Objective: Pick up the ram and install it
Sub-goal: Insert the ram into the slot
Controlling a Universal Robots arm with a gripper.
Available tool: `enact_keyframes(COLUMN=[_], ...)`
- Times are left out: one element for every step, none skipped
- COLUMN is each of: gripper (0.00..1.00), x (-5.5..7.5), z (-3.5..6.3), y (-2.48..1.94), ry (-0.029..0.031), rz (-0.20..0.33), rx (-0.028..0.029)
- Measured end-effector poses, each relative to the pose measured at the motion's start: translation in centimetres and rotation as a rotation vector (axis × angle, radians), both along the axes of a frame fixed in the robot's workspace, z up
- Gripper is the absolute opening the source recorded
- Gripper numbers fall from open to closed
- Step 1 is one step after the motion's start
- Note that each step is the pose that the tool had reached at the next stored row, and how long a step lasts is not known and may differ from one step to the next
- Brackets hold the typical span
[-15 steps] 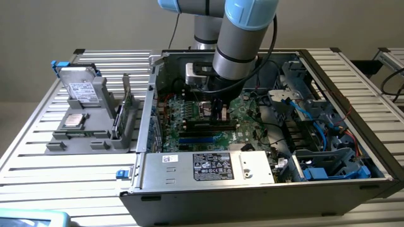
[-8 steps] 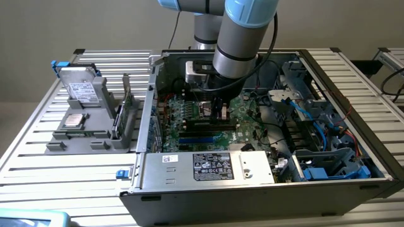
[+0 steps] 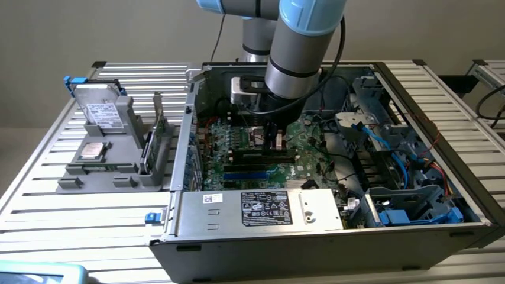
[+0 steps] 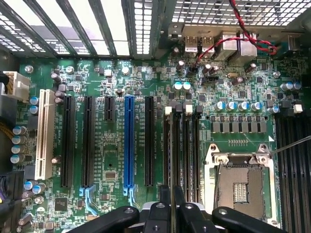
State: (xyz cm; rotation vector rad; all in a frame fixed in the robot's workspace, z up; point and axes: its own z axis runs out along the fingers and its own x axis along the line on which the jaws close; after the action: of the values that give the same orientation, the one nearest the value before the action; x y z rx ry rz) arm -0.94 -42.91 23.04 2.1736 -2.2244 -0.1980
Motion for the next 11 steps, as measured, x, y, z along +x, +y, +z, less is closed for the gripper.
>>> enact_keyframes(gripper=[0.14, 0.14, 0.14, 0.14, 0.14, 0.14, 0.14, 0.14, 0.14, 0.14, 0.14], x=[0.0, 0.0, 0.0, 0.0, 0.0, -0.01, -0.01, -0.01, -0.01, -0.01, -0.01], z=[-0.03, -0.09, -0.15, -0.17, -0.19, -0.21, -0.23, -0.23, -0.24, -0.24, -0.24], y=[0.0, 0.01, 0.01, 0.0, 0.0, 0.0, 0.0, 0.0, 0.0, 0.0, 0.0], ry=[-0.0011, -0.0027, -0.0046, -0.0059, -0.0066, -0.0071, -0.0074, -0.0075, -0.0076, -0.0077, -0.0077], rz=[0.0, -0.001, -0.002, -0.002, -0.003, -0.004, -0.004, -0.005, -0.005, -0.005, -0.005], rx=[0.0002, 0.0005, 0.0005, 0.0002, 0.0, 0.0001, 0.0001, 0.0, 0.0001, 0.0001, 0.0001])
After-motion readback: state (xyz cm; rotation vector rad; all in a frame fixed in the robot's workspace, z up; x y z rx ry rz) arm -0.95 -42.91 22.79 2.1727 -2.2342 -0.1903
